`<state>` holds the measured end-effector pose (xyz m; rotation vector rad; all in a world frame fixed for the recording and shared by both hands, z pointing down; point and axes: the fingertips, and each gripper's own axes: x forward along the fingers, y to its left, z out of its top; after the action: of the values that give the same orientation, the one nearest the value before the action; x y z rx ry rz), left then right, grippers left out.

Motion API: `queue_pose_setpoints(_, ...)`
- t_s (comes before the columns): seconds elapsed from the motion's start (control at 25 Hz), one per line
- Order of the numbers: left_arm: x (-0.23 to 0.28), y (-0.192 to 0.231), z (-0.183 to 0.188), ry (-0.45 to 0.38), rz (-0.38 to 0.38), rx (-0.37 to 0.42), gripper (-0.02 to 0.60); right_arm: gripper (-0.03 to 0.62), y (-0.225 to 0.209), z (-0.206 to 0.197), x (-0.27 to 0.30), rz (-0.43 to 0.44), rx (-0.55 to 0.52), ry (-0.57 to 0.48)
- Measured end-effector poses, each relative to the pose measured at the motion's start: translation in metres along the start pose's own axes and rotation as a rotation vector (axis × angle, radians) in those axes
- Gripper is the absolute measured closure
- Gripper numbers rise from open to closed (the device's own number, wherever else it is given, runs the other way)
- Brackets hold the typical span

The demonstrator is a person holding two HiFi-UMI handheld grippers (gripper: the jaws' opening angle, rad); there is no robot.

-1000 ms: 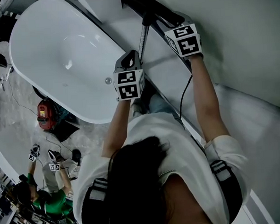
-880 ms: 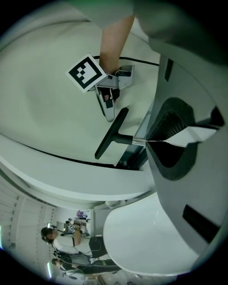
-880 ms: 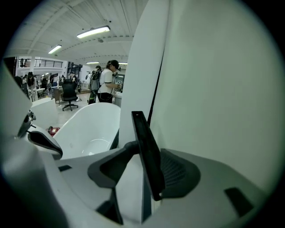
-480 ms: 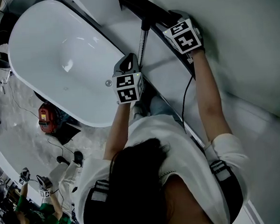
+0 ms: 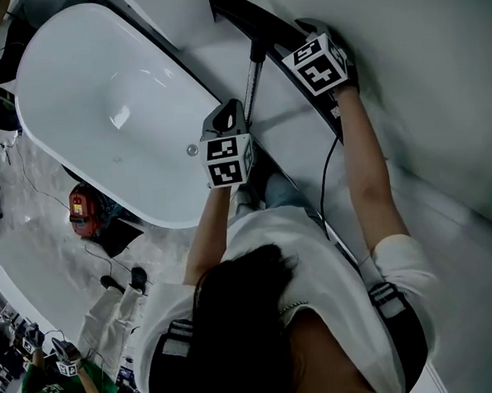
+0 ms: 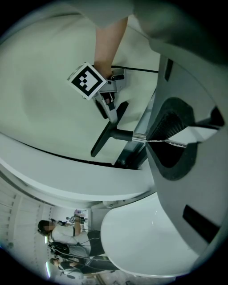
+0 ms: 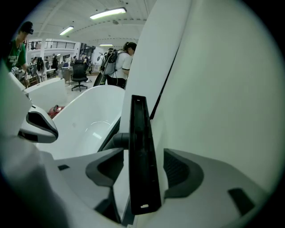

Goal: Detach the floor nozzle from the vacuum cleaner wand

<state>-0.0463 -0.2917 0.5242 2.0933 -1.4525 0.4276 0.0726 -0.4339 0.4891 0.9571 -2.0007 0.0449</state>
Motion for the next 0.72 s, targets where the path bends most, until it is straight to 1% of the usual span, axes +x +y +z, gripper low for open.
queue_pose_setpoints(0.2, 0.004, 0.001, 0.003, -0.001, 0.002, -0.001, 0.577, 0.321, -0.003, -0.003, 0.010, 0.019, -0.036, 0.039)
queue_pose_setpoints(0.36, 0.007, 0.002, 0.002, -0.002, 0.009, -0.004, 0.577, 0.321, -0.001, -0.008, 0.019, 0.059, -0.061, 0.067)
queue_pose_setpoints(0.44, 0.007, 0.002, 0.001, 0.001, 0.011, -0.005, 0.577, 0.319, 0.003, -0.014, 0.024, 0.089, -0.073, 0.103)
queue_pose_setpoints(0.52, 0.008, 0.005, -0.001, 0.005, 0.016, -0.009, 0.577, 0.318, 0.003, -0.019, 0.029, 0.100, -0.087, 0.127)
queue_pose_setpoints(0.72, 0.011, 0.014, -0.001, 0.014, 0.031, -0.022, 0.577, 0.318, 0.002, -0.021, 0.042, 0.114, -0.099, 0.136)
